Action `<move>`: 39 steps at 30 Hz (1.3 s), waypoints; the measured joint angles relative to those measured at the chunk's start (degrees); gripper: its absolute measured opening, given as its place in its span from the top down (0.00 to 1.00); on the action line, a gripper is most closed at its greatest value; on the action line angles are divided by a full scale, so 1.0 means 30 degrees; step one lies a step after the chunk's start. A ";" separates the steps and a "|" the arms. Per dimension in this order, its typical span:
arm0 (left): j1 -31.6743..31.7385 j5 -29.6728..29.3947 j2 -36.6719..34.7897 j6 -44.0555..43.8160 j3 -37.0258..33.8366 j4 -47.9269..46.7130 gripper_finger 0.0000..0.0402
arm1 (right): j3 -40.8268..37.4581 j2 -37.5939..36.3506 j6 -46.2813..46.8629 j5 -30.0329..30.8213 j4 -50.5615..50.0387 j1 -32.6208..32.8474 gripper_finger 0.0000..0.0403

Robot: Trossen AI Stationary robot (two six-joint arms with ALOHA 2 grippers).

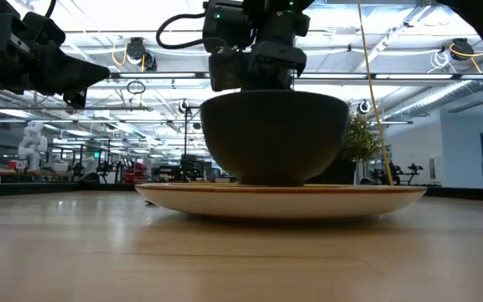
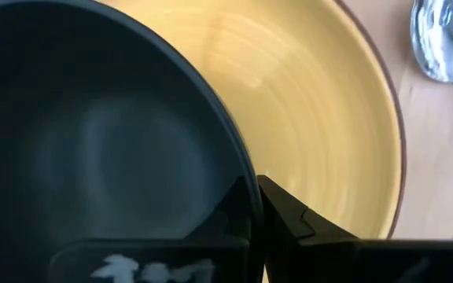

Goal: Set table place
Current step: Put the black bowl on top of the yellow plate

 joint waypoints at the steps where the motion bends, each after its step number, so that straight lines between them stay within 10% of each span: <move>1: 0.0000 0.0000 0.0000 -0.0007 0.0000 0.0007 0.96 | -0.0001 0.0007 0.0033 -0.0001 0.0159 -0.0011 1.00; 39: -0.0005 0.0007 0.0000 -0.0015 0.0000 0.0007 0.96 | -0.1803 -0.0036 0.0493 -0.0229 0.1393 -0.0367 1.00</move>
